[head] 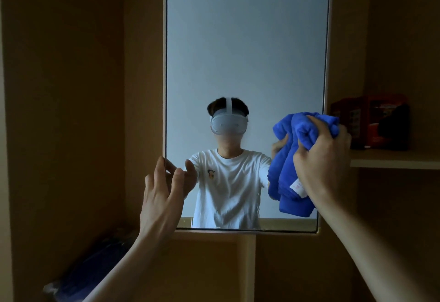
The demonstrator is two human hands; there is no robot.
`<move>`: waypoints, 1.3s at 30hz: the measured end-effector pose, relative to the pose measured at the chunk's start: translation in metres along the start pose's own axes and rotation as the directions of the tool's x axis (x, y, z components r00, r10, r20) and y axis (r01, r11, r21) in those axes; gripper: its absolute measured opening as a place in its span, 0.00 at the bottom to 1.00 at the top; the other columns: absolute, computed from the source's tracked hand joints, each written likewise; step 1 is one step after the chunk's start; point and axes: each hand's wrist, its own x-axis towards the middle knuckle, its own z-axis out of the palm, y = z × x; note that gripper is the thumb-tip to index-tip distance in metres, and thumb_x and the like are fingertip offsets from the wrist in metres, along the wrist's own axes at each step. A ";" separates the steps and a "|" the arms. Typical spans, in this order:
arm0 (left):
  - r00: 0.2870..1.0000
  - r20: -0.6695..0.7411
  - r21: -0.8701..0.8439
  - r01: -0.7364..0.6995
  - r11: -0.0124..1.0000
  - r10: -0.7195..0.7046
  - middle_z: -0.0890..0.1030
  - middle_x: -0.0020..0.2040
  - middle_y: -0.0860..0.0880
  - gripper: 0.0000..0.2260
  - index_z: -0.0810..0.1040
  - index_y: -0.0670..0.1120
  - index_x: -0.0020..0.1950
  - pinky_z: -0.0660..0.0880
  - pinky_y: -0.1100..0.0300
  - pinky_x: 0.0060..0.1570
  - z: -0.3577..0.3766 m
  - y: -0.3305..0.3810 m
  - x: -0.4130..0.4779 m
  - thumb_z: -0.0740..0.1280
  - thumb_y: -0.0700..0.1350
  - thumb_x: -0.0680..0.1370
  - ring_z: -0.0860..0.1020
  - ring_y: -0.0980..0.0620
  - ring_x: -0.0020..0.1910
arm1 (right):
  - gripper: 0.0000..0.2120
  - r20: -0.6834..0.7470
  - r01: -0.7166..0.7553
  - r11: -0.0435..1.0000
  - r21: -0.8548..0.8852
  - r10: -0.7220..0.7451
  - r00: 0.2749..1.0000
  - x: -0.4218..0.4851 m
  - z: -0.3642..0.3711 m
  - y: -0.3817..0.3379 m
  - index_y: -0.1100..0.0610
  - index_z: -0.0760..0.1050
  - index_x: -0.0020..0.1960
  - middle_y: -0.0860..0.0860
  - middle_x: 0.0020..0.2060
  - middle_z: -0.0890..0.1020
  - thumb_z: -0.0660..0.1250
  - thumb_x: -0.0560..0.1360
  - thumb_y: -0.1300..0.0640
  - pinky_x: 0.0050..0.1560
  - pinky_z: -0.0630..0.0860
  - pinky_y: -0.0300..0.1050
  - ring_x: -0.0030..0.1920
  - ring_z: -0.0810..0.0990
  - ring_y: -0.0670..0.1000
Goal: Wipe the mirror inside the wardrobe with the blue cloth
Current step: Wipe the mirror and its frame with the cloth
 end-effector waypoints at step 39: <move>0.961 0.261 -0.448 0.209 0.869 -0.097 0.81 0.66 0.53 0.30 0.67 0.66 0.75 0.75 0.49 0.68 -0.035 -0.027 -0.017 0.42 0.73 0.78 0.80 0.54 0.64 | 0.24 0.599 0.752 0.644 0.137 -0.659 0.455 -0.138 0.059 -0.104 0.56 0.77 0.63 0.58 0.61 0.76 0.75 0.67 0.60 0.50 0.78 0.52 0.57 0.73 0.58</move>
